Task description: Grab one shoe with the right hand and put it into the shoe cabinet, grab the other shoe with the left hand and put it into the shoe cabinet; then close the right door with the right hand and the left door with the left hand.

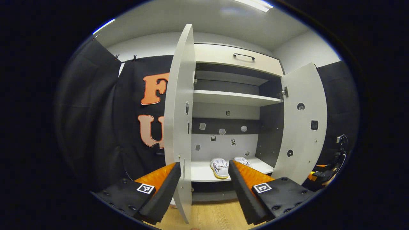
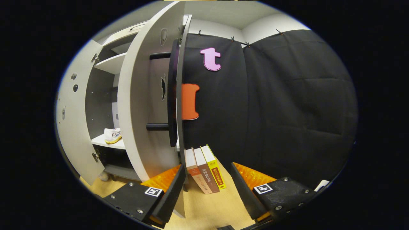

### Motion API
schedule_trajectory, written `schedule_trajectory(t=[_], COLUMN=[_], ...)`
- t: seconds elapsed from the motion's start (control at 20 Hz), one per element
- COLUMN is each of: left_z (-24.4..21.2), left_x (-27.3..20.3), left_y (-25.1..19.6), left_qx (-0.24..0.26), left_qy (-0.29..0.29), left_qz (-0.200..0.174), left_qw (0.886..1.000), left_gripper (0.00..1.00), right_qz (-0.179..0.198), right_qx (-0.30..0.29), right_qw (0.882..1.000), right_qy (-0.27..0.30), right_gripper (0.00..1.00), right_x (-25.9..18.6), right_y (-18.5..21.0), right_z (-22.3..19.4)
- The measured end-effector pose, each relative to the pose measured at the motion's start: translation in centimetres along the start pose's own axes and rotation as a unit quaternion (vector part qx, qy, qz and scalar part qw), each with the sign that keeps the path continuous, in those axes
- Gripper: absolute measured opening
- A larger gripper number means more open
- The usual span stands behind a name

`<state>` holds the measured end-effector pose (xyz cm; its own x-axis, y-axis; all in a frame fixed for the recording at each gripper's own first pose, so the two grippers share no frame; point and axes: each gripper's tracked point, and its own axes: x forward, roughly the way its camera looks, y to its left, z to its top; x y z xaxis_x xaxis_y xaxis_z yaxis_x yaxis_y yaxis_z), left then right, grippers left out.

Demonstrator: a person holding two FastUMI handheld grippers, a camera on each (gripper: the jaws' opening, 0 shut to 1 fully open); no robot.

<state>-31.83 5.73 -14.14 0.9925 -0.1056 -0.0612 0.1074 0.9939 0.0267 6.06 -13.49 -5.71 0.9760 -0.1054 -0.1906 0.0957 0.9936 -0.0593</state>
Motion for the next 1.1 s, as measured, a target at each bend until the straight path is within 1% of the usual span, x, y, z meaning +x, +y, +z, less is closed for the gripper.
schedule_trajectory(t=[0.05, 0.4, 0.45, 0.5, 0.55, 0.65, 0.7, 0.75, 0.85, 0.9, 0.95, 1.0, 1.05, 1.1], left_z=[0.2, 0.1, 0.0, -0.2, -0.3, -0.3, -0.3, -0.4, -0.2, -0.2, -0.2, -0.2, -0.2, -0.3], left_x=[-0.1, -0.8, -1.0, -1.2, -1.3, -1.7, -1.9, -2.2, -2.7, -3.0, -3.3, -3.6, -3.9, -4.1], left_y=[-0.1, -0.2, -0.1, 0.0, 0.1, 0.5, 0.5, 0.8, 1.4, 1.7, 1.9, 2.0, 2.4, 2.9], left_qx=[-0.001, -0.008, -0.008, -0.009, -0.009, -0.011, -0.013, -0.015, -0.013, -0.012, -0.012, -0.012, -0.012, -0.012], left_qy=[-0.002, -0.002, -0.001, 0.001, 0.002, 0.003, 0.003, 0.003, 0.002, 0.001, 0.001, 0.0, 0.0, 0.0], left_qz=[-0.002, -0.009, -0.01, -0.009, -0.008, -0.005, -0.004, -0.002, 0.006, 0.01, 0.012, 0.015, 0.019, 0.023], left_qw=[1.0, 1.0, 1.0, 1.0, 1.0, 1.0, 1.0, 1.0, 1.0, 1.0, 1.0, 1.0, 1.0, 1.0], left_gripper=[0.95, 0.96, 0.94, 0.96, 0.94, 0.96, 0.94, 0.96, 0.96, 0.99, 0.96, 0.99, 0.94, 0.94], right_qz=[0.006, 0.049, 0.058, 0.067, 0.076, 0.082, 0.084, 0.088, 0.096, 0.1, 0.104, 0.11, 0.117, 0.125], right_qx=[0.003, 0.01, 0.011, 0.013, 0.015, 0.013, 0.013, 0.017, 0.02, 0.018, 0.015, 0.014, 0.015, 0.017], right_qw=[1.0, 0.999, 0.998, 0.998, 0.997, 0.996, 0.996, 0.996, 0.995, 0.995, 0.994, 0.994, 0.993, 0.992], right_qy=[0.002, 0.008, 0.009, 0.01, 0.011, 0.014, 0.016, 0.017, 0.019, 0.018, 0.018, 0.017, 0.017, 0.018], right_gripper=[0.89, 0.88, 0.88, 0.88, 0.88, 0.89, 0.89, 0.89, 0.88, 0.88, 0.89, 0.88, 0.88, 0.88], right_x=[-0.1, 0.3, 0.3, 0.4, 0.7, 1.2, 1.5, 1.6, 1.8, 2.0, 2.2, 2.6, 2.8, 3.2], right_y=[0.6, 5.8, 6.6, 7.4, 8.2, 9.3, 9.7, 10.3, 11.3, 12.0, 12.6, 13.0, 13.6, 14.5], right_z=[-0.1, -0.3, -0.3, -0.3, -0.4, -0.6, -0.6, -0.7, -0.8, -0.7, -0.7, -0.6, -0.7, -0.8])
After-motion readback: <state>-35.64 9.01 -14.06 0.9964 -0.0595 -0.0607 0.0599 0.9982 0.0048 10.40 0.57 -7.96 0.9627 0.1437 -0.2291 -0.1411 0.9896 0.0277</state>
